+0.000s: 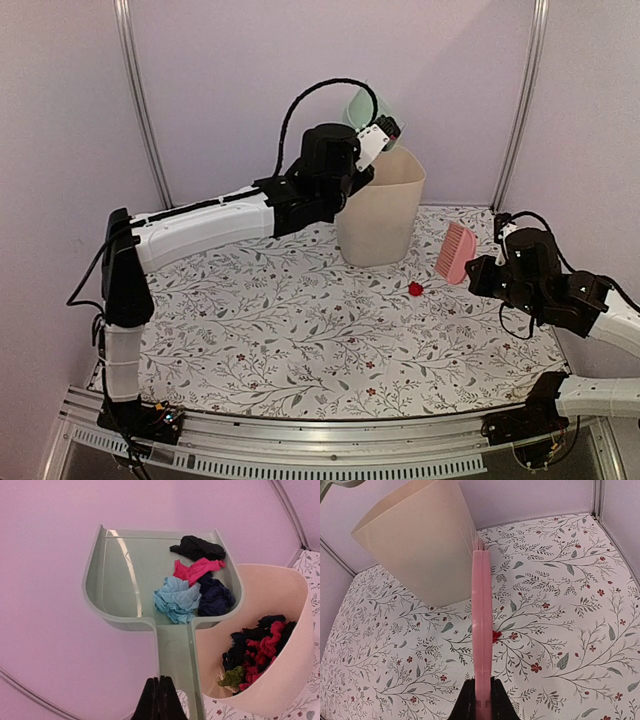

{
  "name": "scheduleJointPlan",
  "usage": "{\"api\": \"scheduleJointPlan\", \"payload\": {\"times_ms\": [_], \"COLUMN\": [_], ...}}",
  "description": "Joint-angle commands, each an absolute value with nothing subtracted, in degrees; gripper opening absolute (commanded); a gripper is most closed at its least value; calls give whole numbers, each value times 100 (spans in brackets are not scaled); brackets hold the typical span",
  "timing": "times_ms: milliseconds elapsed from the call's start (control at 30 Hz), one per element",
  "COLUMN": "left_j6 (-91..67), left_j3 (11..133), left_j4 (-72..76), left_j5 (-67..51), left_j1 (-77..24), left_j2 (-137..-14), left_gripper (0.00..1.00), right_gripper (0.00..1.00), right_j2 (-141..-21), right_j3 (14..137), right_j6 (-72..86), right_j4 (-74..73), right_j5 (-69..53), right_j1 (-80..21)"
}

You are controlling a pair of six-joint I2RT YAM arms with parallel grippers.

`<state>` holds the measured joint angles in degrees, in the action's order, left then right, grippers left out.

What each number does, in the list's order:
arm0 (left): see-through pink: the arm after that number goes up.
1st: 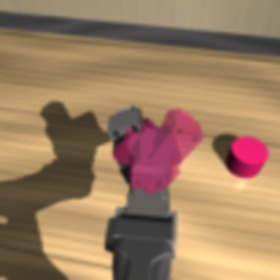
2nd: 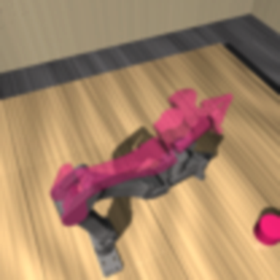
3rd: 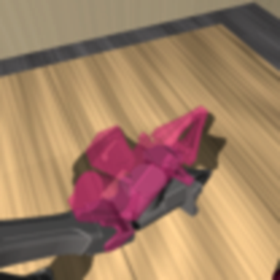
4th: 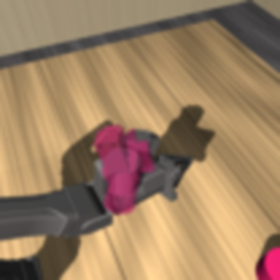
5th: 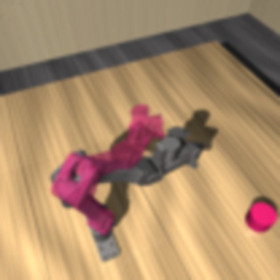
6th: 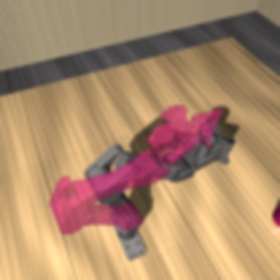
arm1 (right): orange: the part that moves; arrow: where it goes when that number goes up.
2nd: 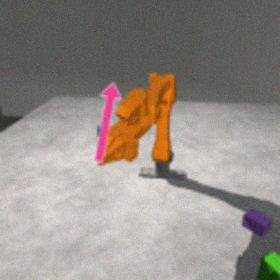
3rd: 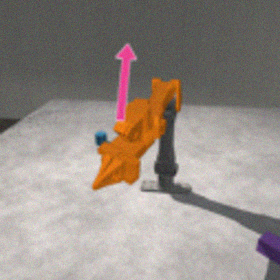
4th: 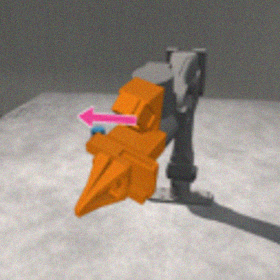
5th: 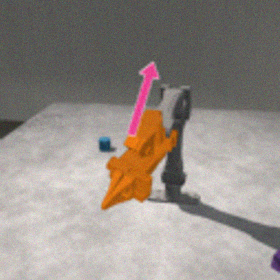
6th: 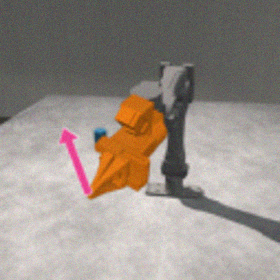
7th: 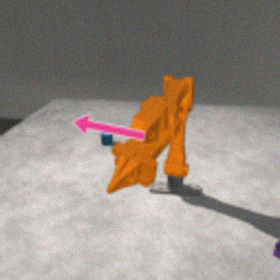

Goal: Sweep away the paper scraps from the table

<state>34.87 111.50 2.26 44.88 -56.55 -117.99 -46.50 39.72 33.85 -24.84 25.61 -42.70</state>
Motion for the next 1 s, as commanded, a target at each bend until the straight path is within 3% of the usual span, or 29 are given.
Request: {"api": "scheduleJointPlan", "payload": {"times_ms": [0, 267, 967], "left_j6": [4611, 6840, 11055], "left_j3": [11621, 11403, 11342], "left_j4": [895, 3273, 5898], "left_j5": [4748, 5177, 5383], "left_j1": [-5555, -5553, -5620], "left_j2": [-12100, -12536, -13245], "left_gripper": [0, 0, 0], "right_gripper": [0, 0, 0], "right_j2": [-4746, -4762, -4842], "right_j3": [3945, 3930, 3920], "right_j6": [3344, 3327, 3219], "right_j4": [-2292, -2260, -2163], "right_j5": [2584, 2552, 2355], "right_j1": [-4280, -4280, -4280]}}
